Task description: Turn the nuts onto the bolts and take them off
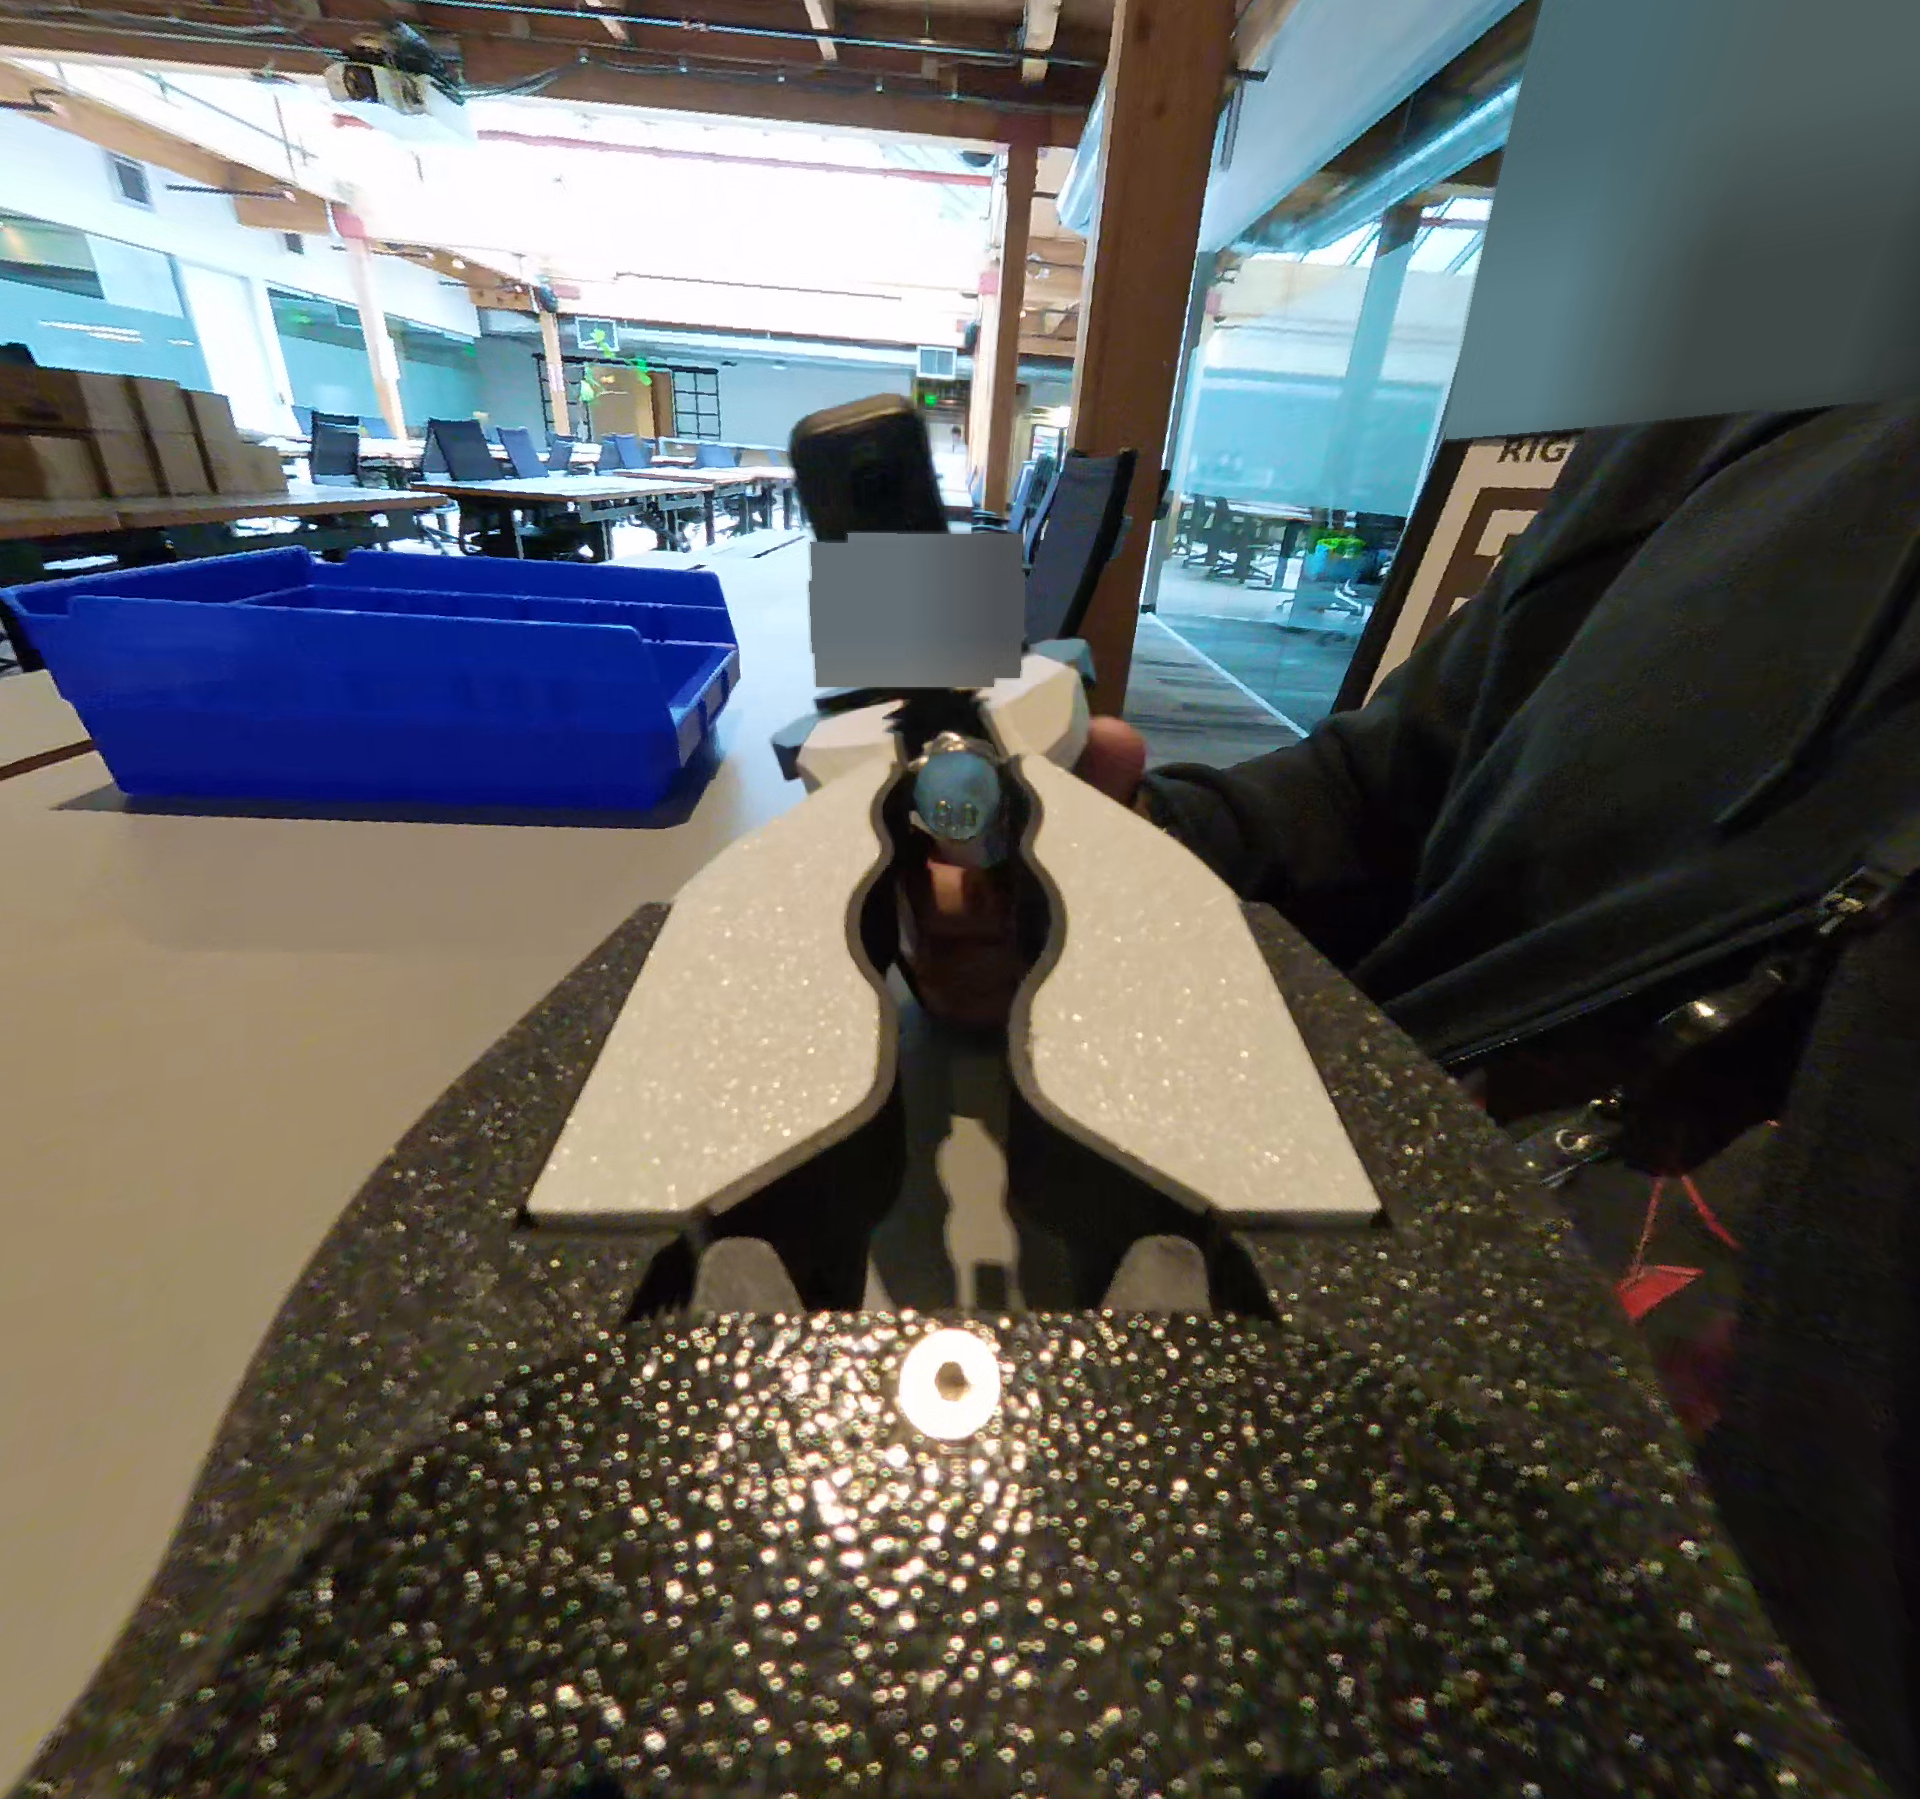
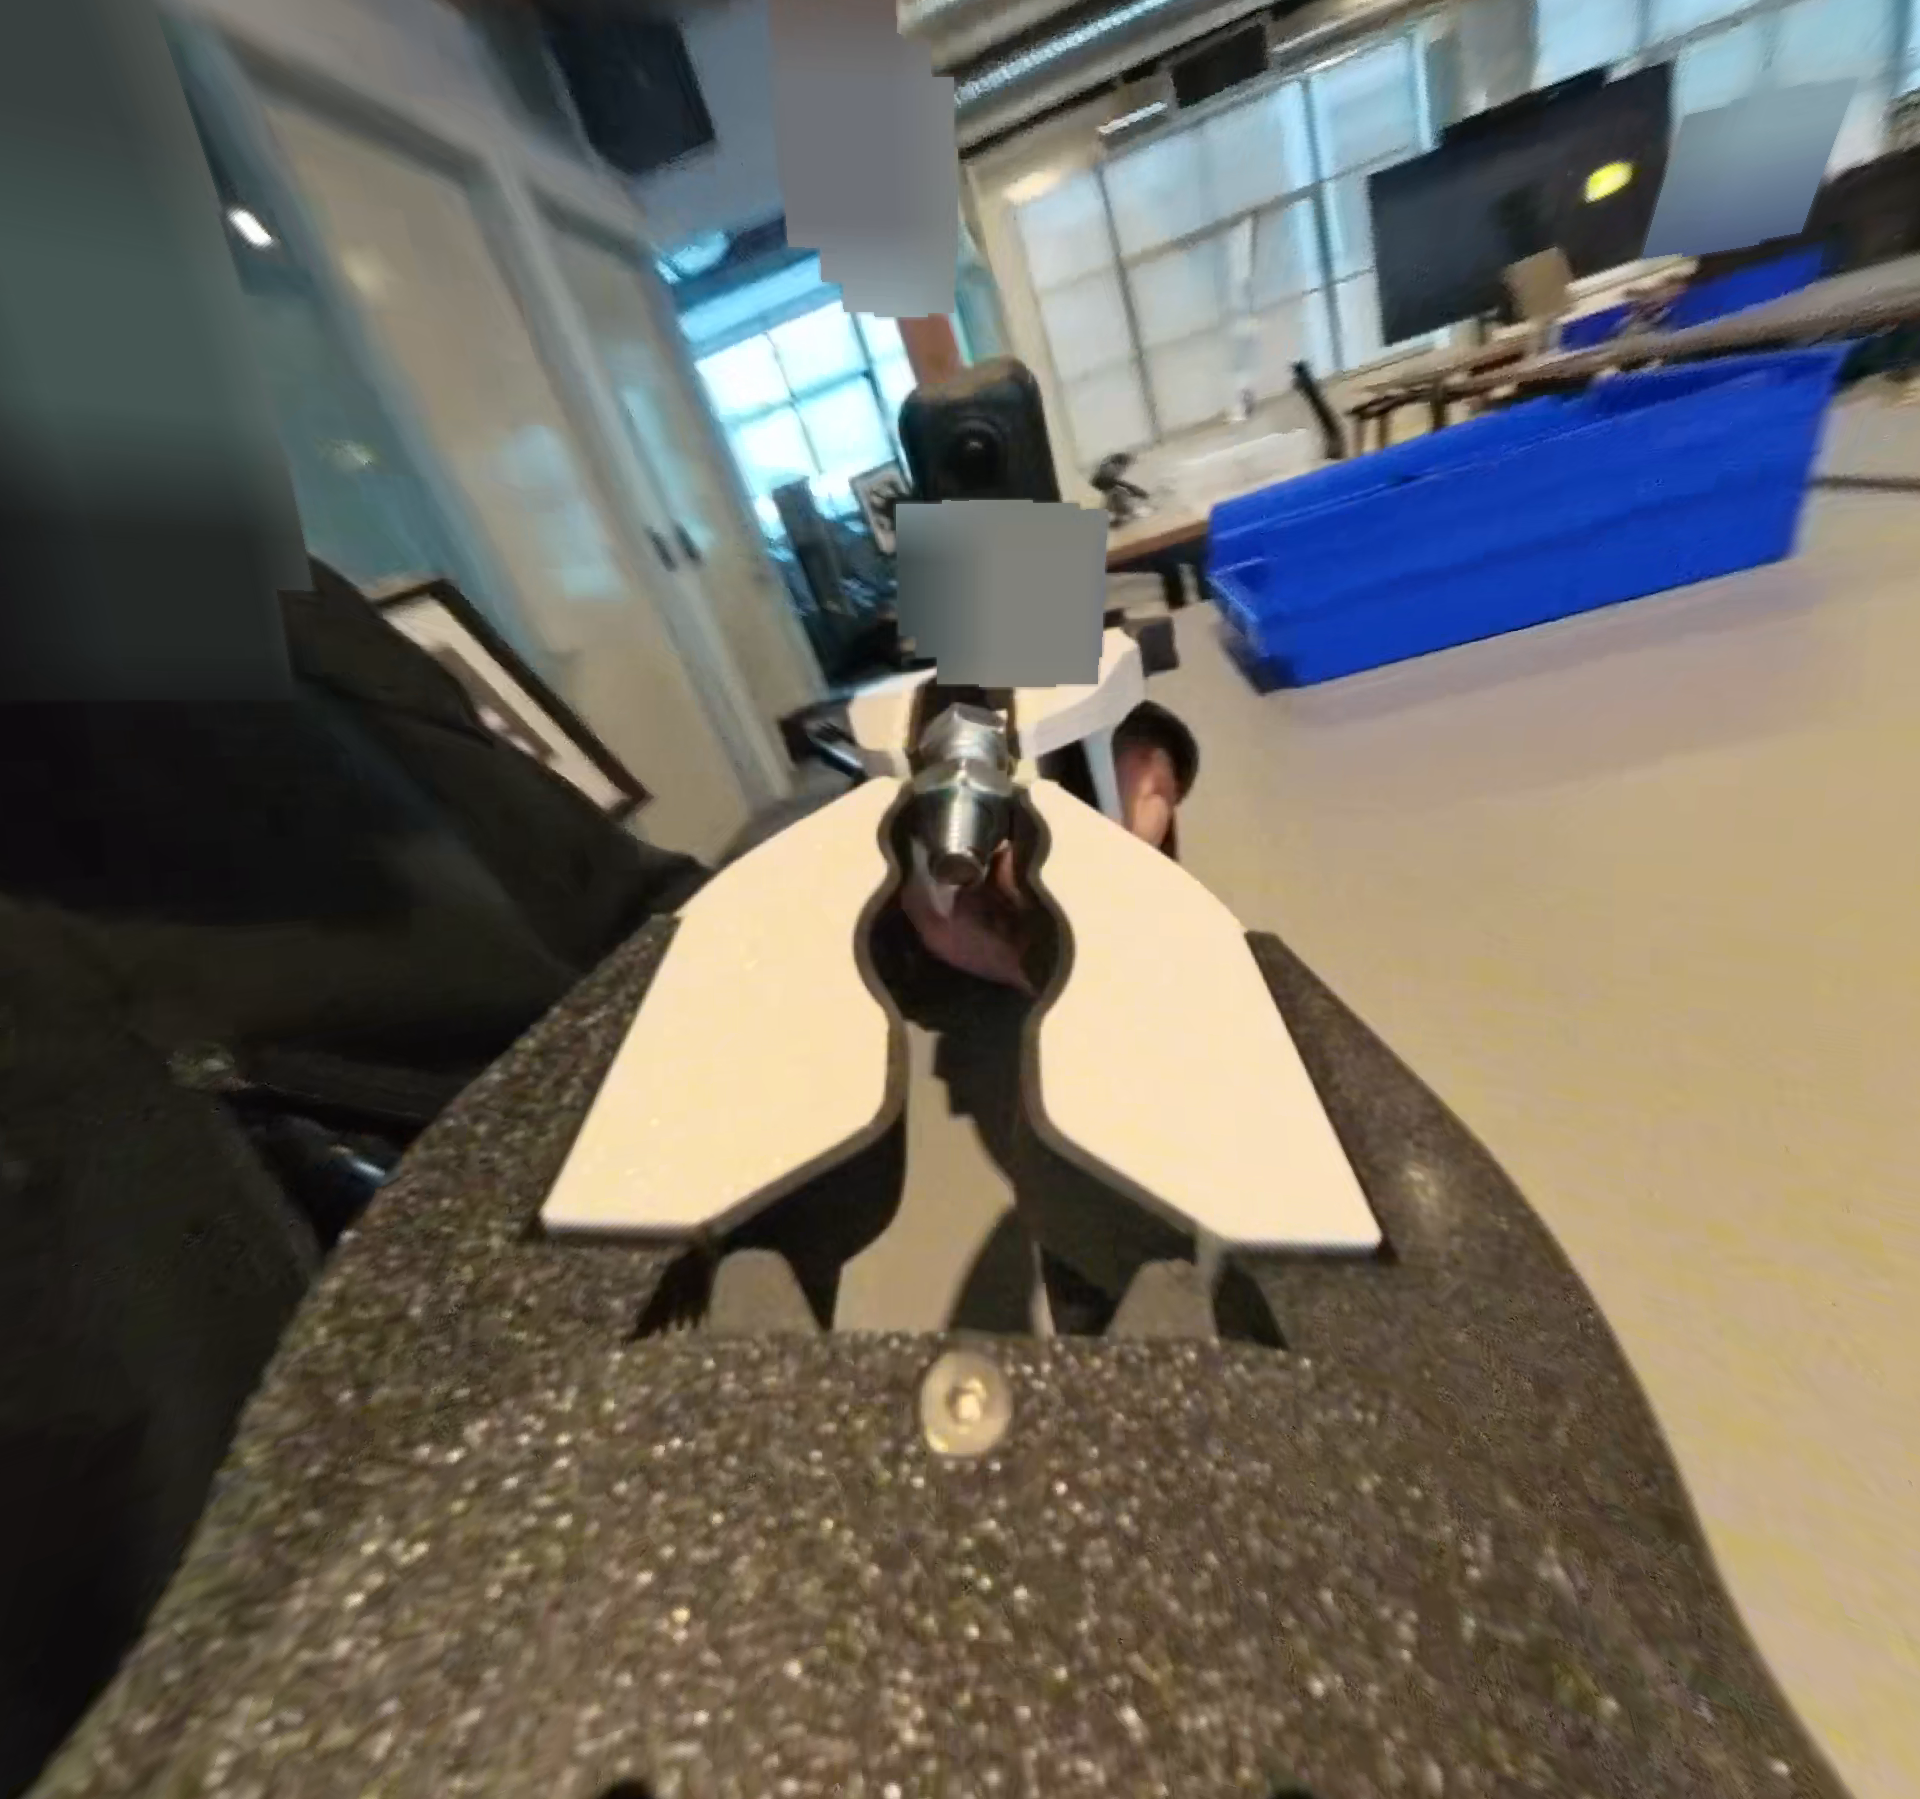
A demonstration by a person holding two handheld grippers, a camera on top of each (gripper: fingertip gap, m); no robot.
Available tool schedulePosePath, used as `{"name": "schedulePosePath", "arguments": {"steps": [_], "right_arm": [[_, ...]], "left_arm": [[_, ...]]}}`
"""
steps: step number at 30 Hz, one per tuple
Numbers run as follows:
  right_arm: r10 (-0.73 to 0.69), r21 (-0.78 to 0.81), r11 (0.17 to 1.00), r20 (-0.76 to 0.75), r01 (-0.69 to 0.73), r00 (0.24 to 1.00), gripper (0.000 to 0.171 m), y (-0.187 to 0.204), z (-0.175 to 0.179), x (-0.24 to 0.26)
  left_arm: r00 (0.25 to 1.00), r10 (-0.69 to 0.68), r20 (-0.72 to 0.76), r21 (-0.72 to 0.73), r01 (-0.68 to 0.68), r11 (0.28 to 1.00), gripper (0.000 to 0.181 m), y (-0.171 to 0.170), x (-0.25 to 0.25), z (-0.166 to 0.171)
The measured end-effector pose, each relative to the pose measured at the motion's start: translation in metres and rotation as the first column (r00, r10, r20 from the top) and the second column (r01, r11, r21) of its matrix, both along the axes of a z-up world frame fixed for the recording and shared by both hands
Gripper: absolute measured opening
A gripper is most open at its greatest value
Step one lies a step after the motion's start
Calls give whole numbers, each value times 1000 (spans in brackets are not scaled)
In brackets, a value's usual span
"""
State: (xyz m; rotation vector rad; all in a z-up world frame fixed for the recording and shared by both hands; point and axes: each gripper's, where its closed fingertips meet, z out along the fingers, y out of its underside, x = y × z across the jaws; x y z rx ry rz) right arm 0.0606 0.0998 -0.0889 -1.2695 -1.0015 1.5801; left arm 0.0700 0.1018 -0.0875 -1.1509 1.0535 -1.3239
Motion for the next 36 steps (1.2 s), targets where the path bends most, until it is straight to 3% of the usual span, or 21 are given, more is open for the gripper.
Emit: {"name": "schedulePosePath", "arguments": {"steps": [2, 6, 10, 15, 20, 24, 27, 30, 33, 36], "right_arm": [[0, -29, 1000, -39, -1, 999, 21, 3, 5, 3], [-200, 187, 961, -30, 202, 979, 33, 11, 11, 9], [-407, 460, 810, -6, 364, 913, 36, 16, 9, 9], [-493, 691, 631, 5, 354, 870, 36, 5, 0, -1], [-565, 759, 533, -10, 374, 825, 36, 9, -2, -1], [-587, 783, 504, 3, 363, 809, 28, 11, -6, -2], [-565, 769, 533, 13, 353, 825, 18, 9, -6, -2], [-473, 647, 692, 71, 321, 878, 18, 9, -8, -2], [-255, 326, 923, 121, 204, 959, 18, 8, -12, -2], [-20, -23, 999, 68, 21, 997, 18, 6, -11, 0]], "left_arm": [[1000, 1, 4, -6, -1, 1000, 16, 1, -1, 0], [998, -27, 64, -54, 31, 998, 16, 1, -6, 6], [991, -72, 113, -118, 85, 989, 16, 2, -9, 9], [984, -93, 150, -173, 119, 978, 16, 4, -12, 10], [984, -116, 135, -202, 142, 969, 16, 3, -9, 6], [985, -134, 108, -217, 154, 964, 16, 2, -5, 1], [986, -135, 97, -210, 153, 966, 16, 1, -3, 1], [992, -104, 68, -184, 115, 976, 17, 2, -2, -1], [999, -36, 7, -108, 36, 994, 17, 5, -1, -5], [1000, 7, -27, -66, -8, 998, 17, 7, 1, -7]]}}
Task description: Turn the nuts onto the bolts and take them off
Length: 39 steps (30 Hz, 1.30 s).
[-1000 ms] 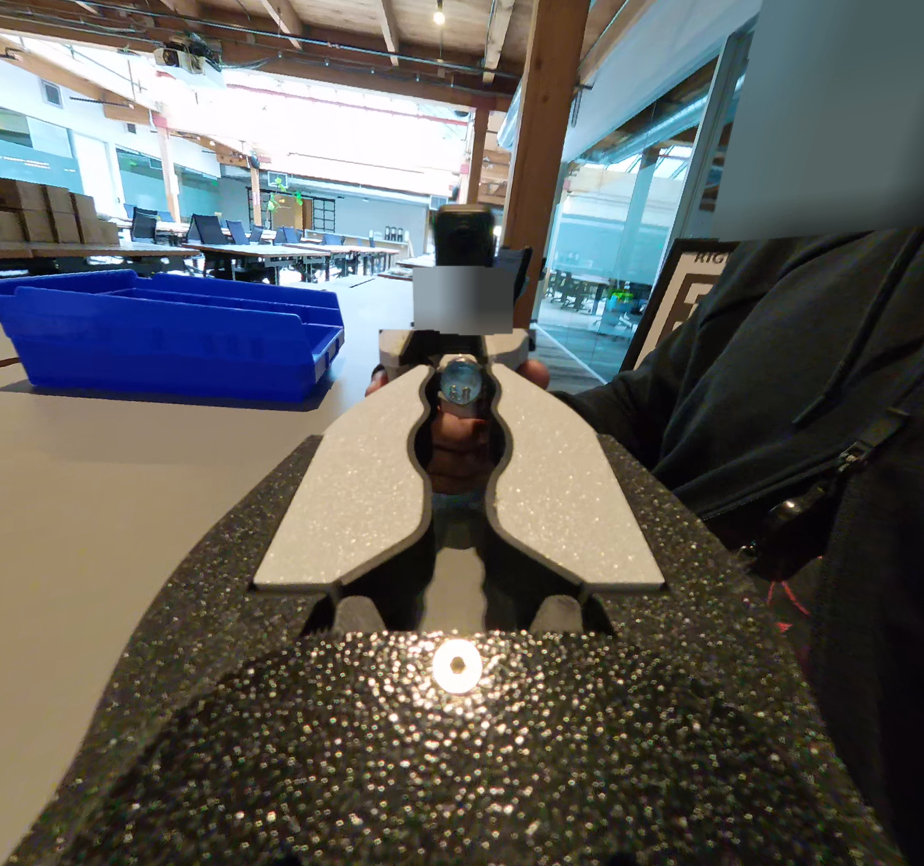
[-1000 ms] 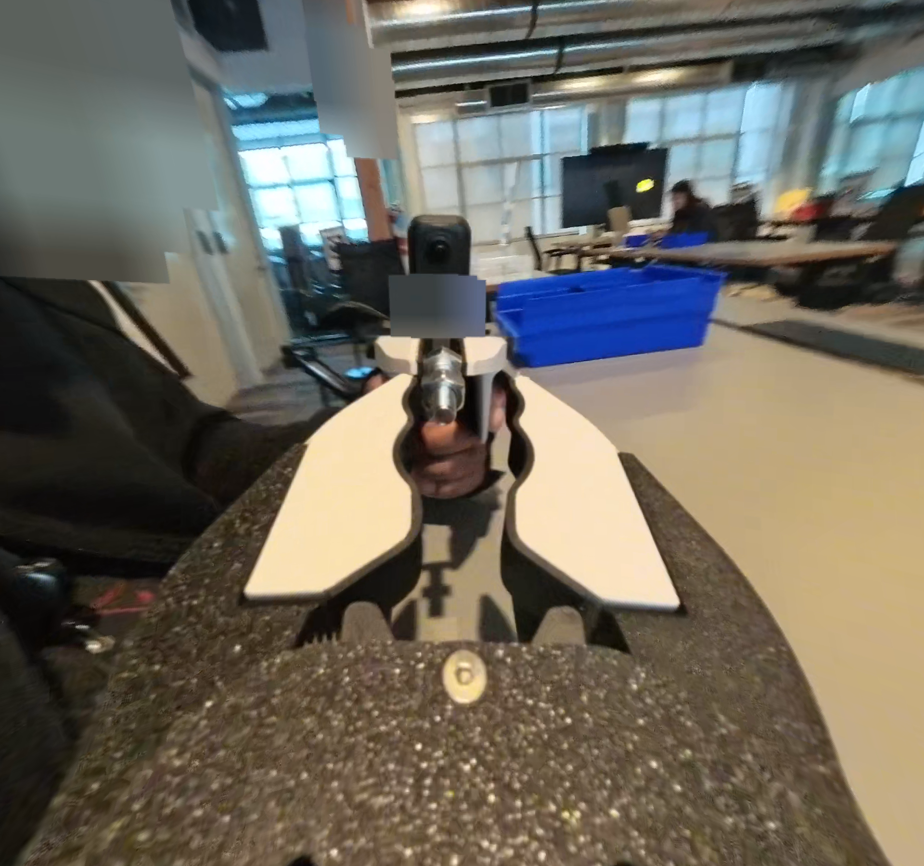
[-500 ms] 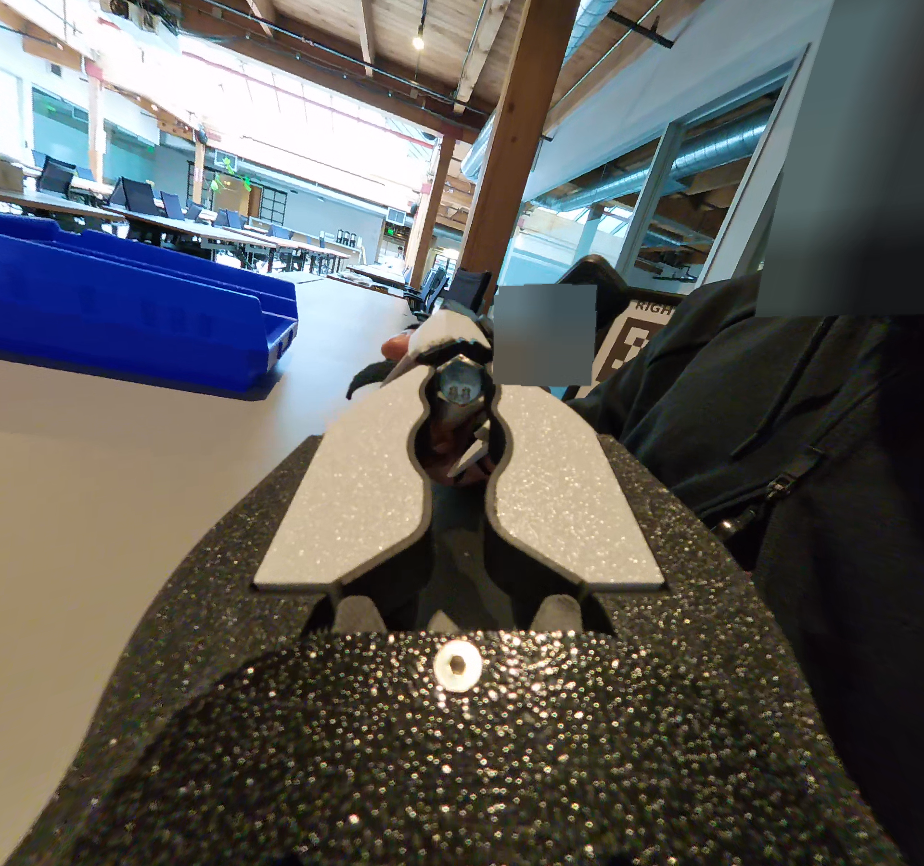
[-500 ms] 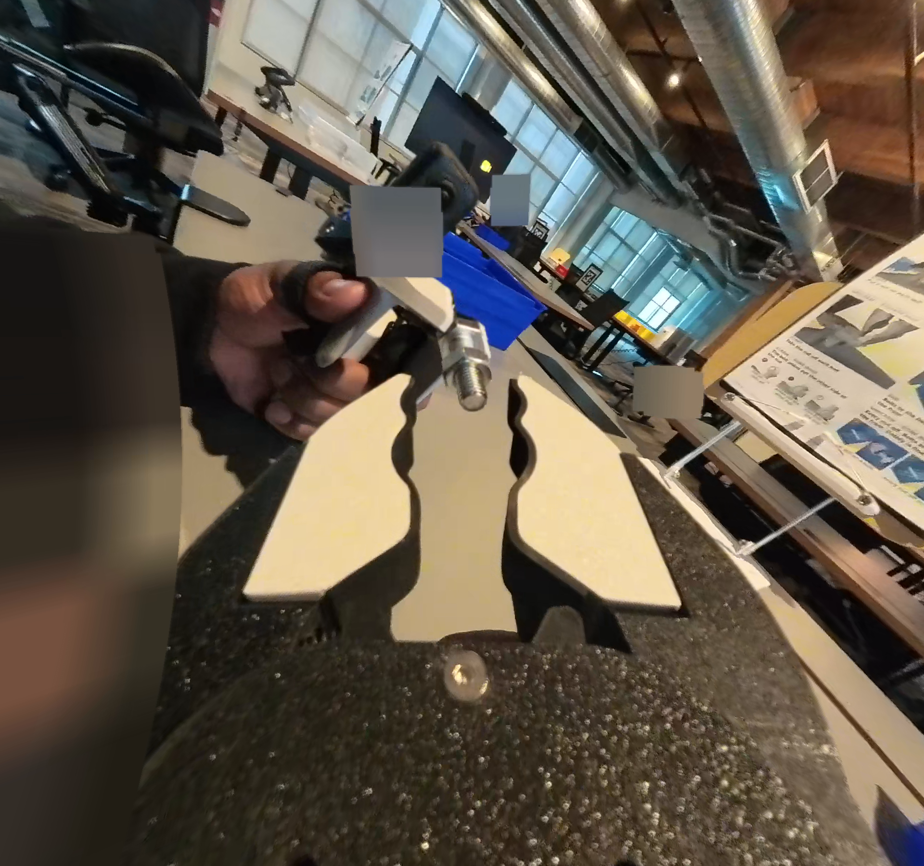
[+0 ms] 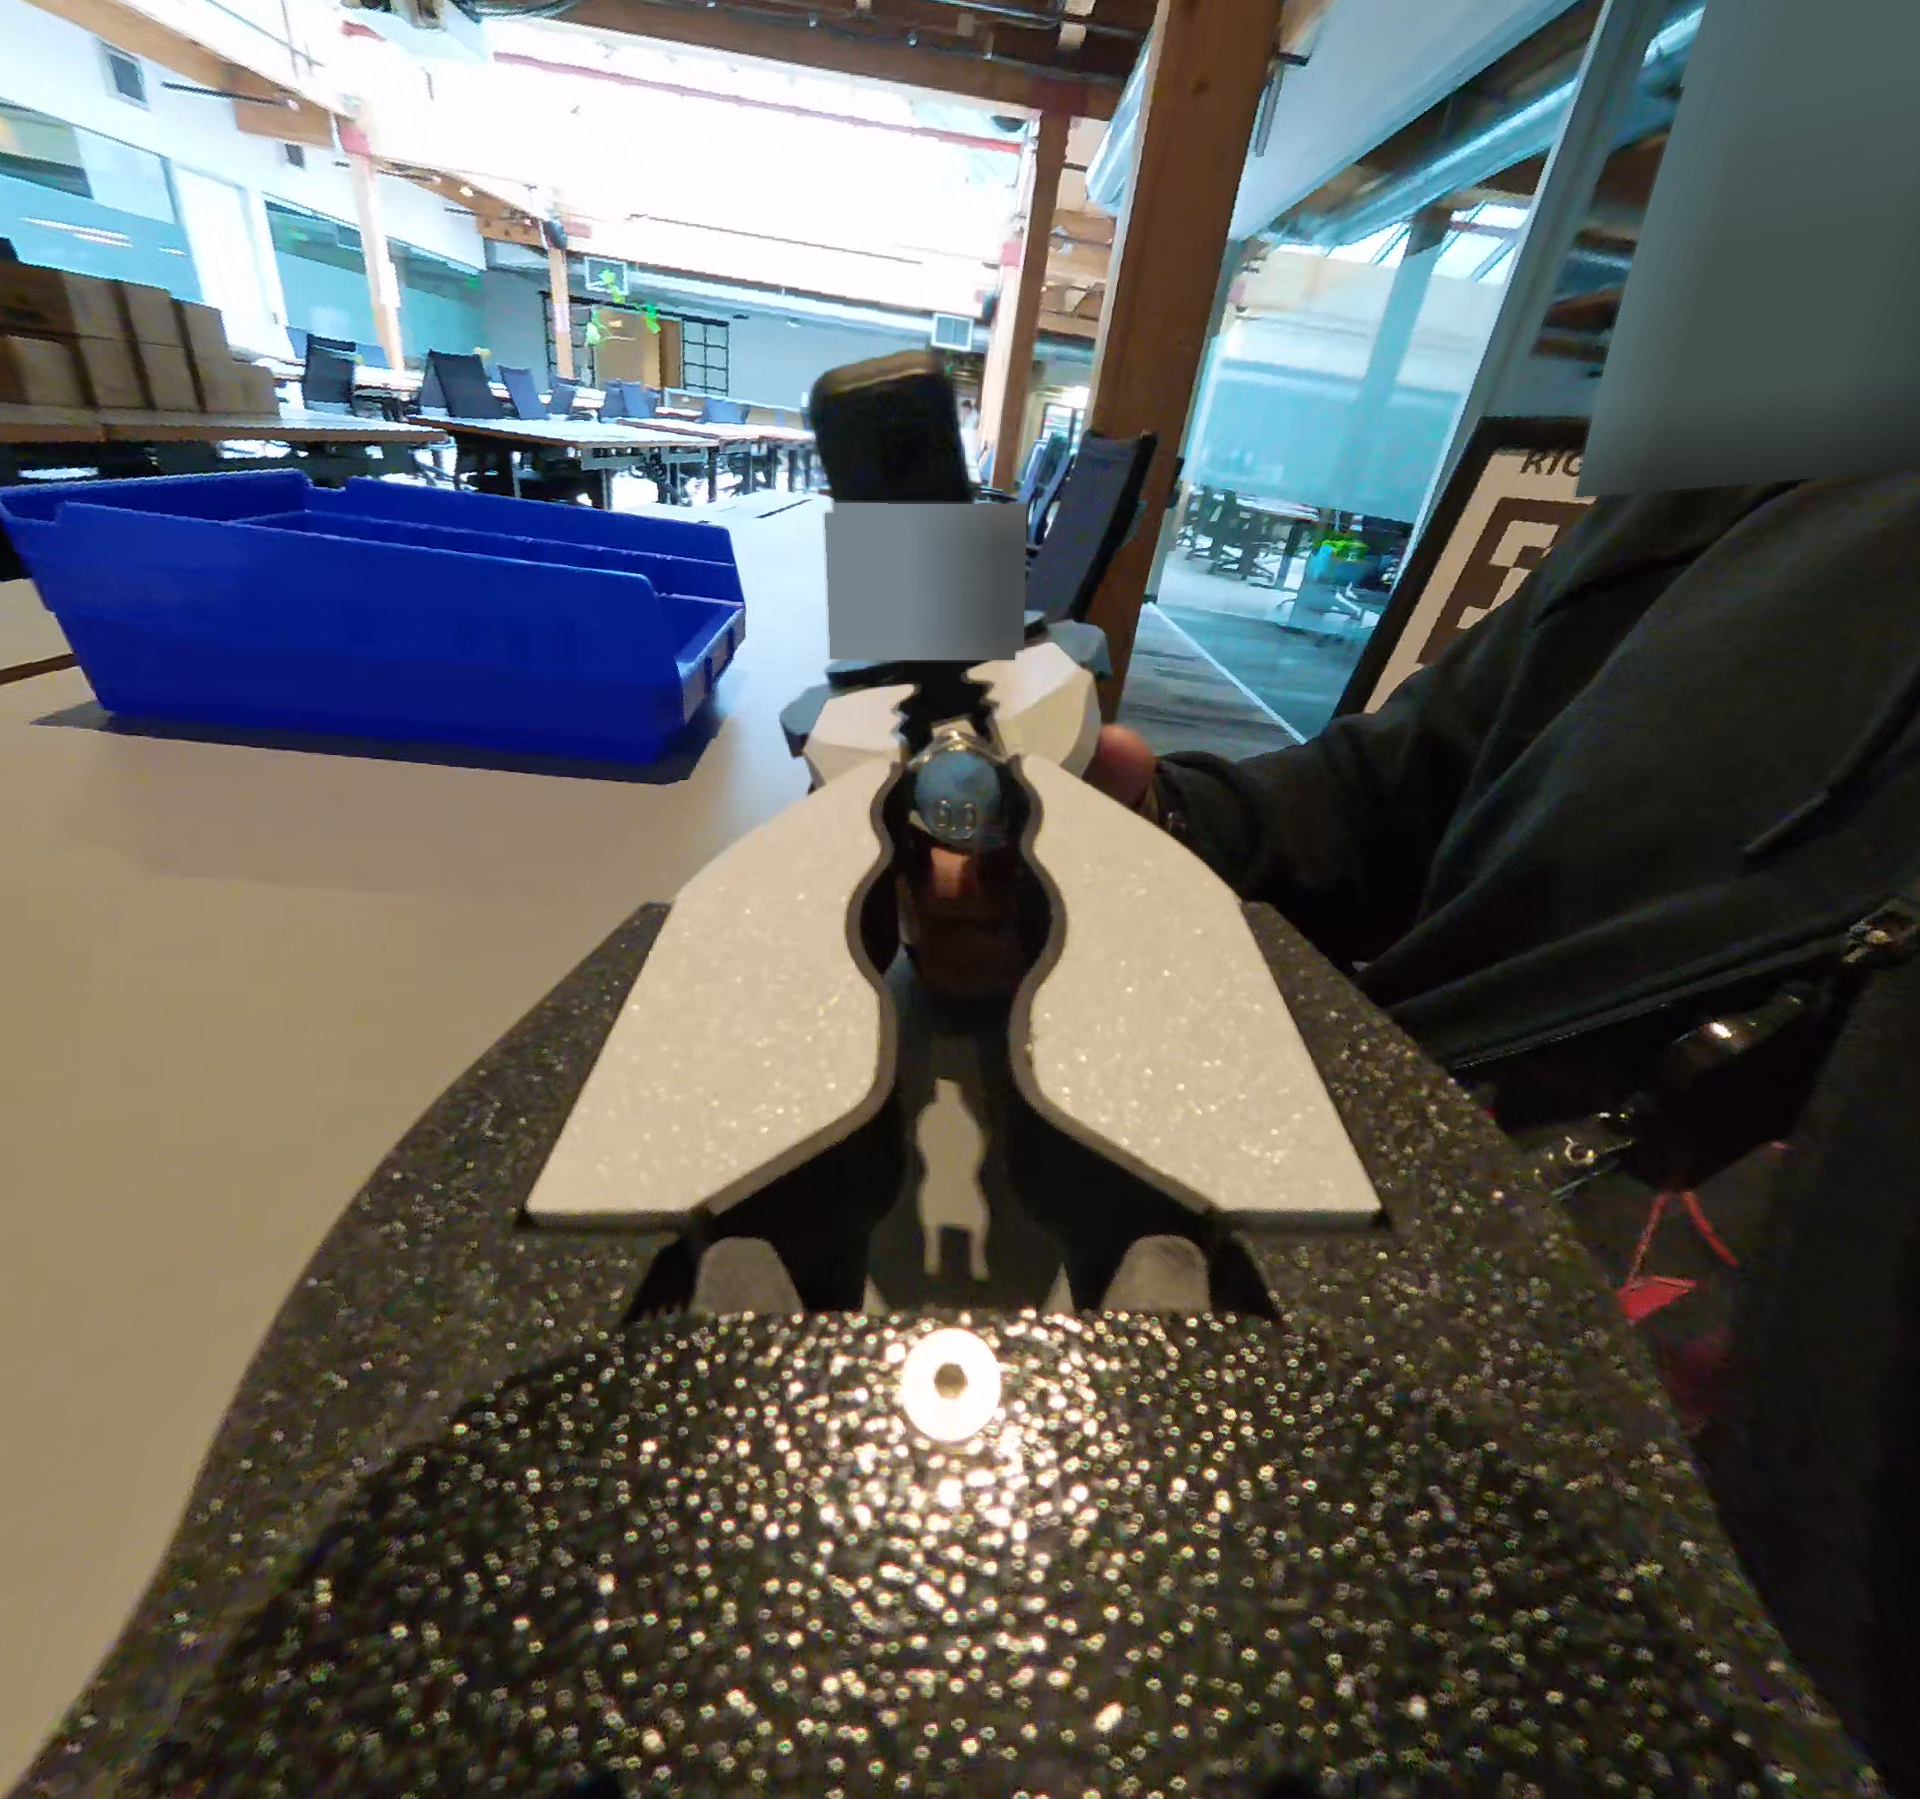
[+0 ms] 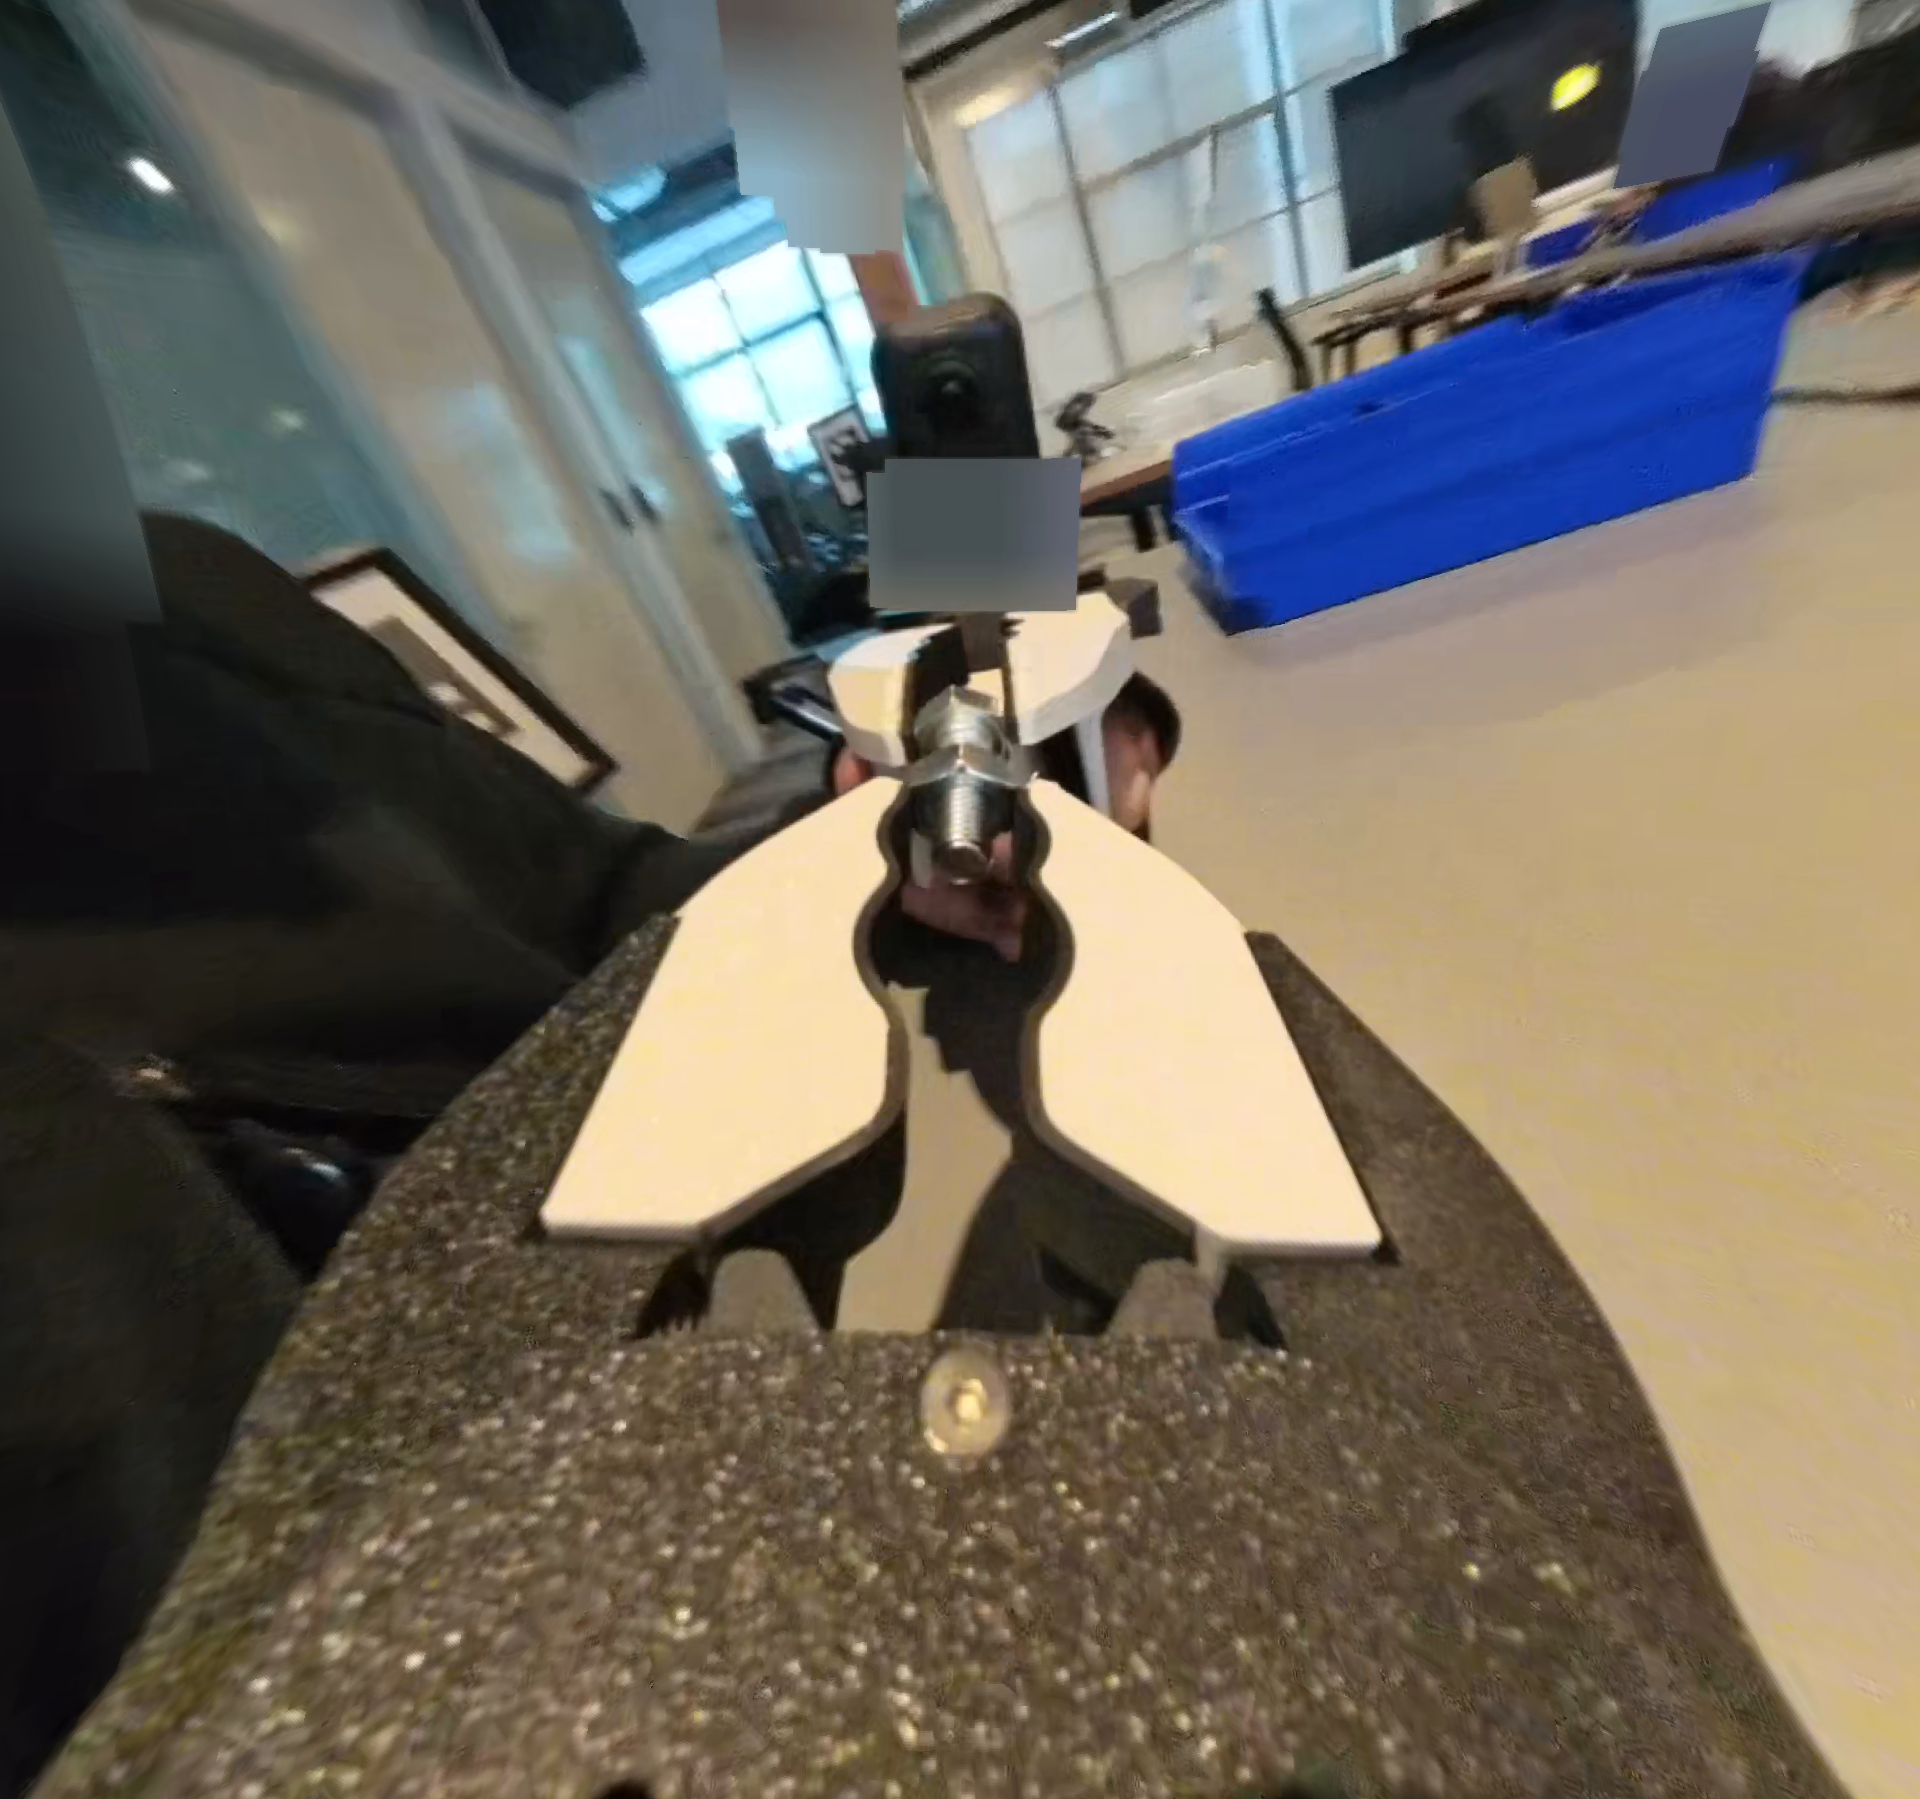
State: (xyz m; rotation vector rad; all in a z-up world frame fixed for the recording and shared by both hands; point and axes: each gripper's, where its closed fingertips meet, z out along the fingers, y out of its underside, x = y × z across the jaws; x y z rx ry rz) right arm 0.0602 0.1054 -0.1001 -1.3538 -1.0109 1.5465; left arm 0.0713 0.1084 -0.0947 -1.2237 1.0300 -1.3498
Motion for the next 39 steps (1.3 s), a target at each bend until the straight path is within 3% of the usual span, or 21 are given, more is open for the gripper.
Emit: {"name": "schedulePosePath", "arguments": {"steps": [3, 9, 14, 16, 18, 24, 28, 30, 33, 36, 39], "right_arm": [[-21, 3, 1000, -17, 21, 1000, 24, 3, 3, 1], [-211, 260, 947, 57, 190, 976, 45, 10, 0, -2], [-455, 639, 699, 53, 320, 889, 38, 13, 1, 0], [-502, 734, 606, 53, 308, 863, 37, 10, -3, -4], [-518, 770, 564, 50, 297, 854, 37, 8, -4, -7], [-483, 701, 626, 3, 343, 876, 24, 7, 6, -1], [-405, 622, 723, 28, 301, 914, 18, 3, 5, -2], [-325, 518, 815, 40, 259, 945, 18, 1, 5, -1], [-129, 223, 967, 22, 121, 991, 18, -1, 4, 0], [24, -27, 999, -37, -25, 999, 17, -2, 4, 1], [-8, 20, 1000, -39, 9, 999, 23, -1, 6, 0]], "left_arm": [[1000, 2, 11, -16, -1, 1000, 17, 1, -1, 1], [995, -23, 93, -93, 31, 995, 16, 5, -9, 7], [992, -53, 110, -131, 68, 989, 16, 4, -9, 7], [991, -65, 113, -137, 80, 987, 16, 3, -8, 7], [991, -70, 112, -137, 85, 987, 17, 2, -8, 7], [991, -103, 85, -136, 113, 984, 16, -2, -4, 3], [990, -112, 83, -138, 123, 983, 16, -3, -3, 3], [991, -109, 72, -129, 118, 985, 17, -4, -2, 2], [996, -81, 41, -91, 84, 992, 16, -4, 0, 0], [998, -56, 20, -57, 57, 997, 17, -3, 1, 0], [997, -57, 46, -76, 61, 995, 16, -2, -1, 2]]}}
